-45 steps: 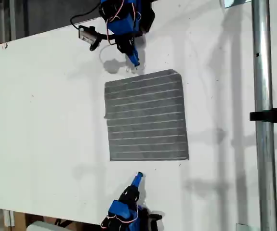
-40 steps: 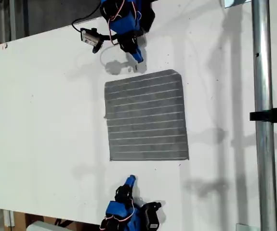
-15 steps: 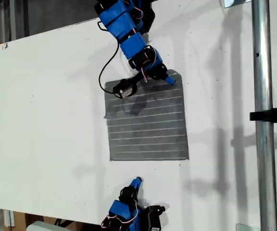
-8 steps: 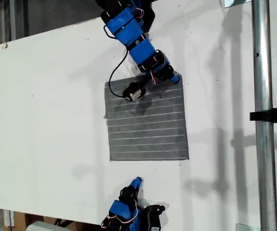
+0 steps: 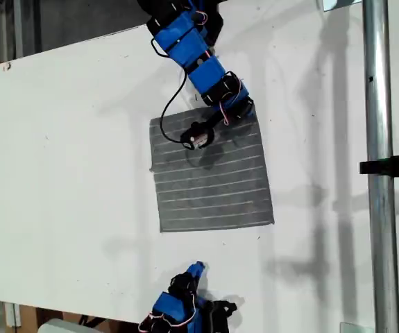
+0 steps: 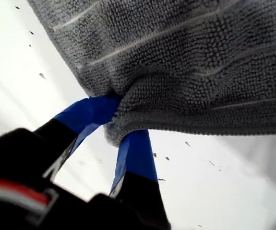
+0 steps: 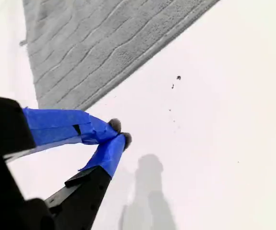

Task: Grasp corners of a towel and fold twice.

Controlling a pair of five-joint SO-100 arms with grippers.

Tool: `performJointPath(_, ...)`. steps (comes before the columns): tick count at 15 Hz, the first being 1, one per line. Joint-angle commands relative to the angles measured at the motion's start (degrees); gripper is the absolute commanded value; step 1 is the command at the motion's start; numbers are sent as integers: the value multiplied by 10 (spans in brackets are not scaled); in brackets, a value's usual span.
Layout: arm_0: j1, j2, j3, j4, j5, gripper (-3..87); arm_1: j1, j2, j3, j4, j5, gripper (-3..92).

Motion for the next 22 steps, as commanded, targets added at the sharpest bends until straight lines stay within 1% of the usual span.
performJointPath(1, 51, -377, -334, 17, 36, -19, 12, -2, -1, -4, -8, -1)
performJointPath(3, 95, -622, -619, 94, 99, -19, 13, 2, -5, -2, -11, -1)
performJointPath(5, 121, -810, -832, 155, 140, -18, 15, 2, -8, -1, -11, -1)
performJointPath(6, 133, -882, -917, 172, 167, 16, 17, 2, -9, -1, -11, -1)
performJointPath(7, 144, -931, -977, 176, 186, 117, 18, 2, -11, 0, -13, -1)
performJointPath(8, 150, -961, -1009, 176, 185, 247, 20, 1, -12, 1, -16, -1)
performJointPath(9, 156, -976, -1020, 173, 193, 338, 21, 1, -14, 4, -18, -1)
performJointPath(12, 163, -992, -1022, 169, 247, 403, 21, 1, -15, 4, -18, -1)
performJointPath(13, 165, -1007, -1022, 167, 252, 396, 21, 1, -16, 4, -18, -1)
performJointPath(14, 168, -1030, -1021, 158, 252, 369, 21, 1, -17, 4, -18, -1)
performJointPath(15, 170, -1063, -1021, 144, 245, 362, 21, 1, -17, 4, -18, -1)
performJointPath(19, 192, -1181, -1058, 86, 199, 334, 20, 1, -20, 4, -18, -1)
performJointPath(22, 196, -1217, -1063, 72, 168, 292, 19, 1, -24, 15, -18, -1)
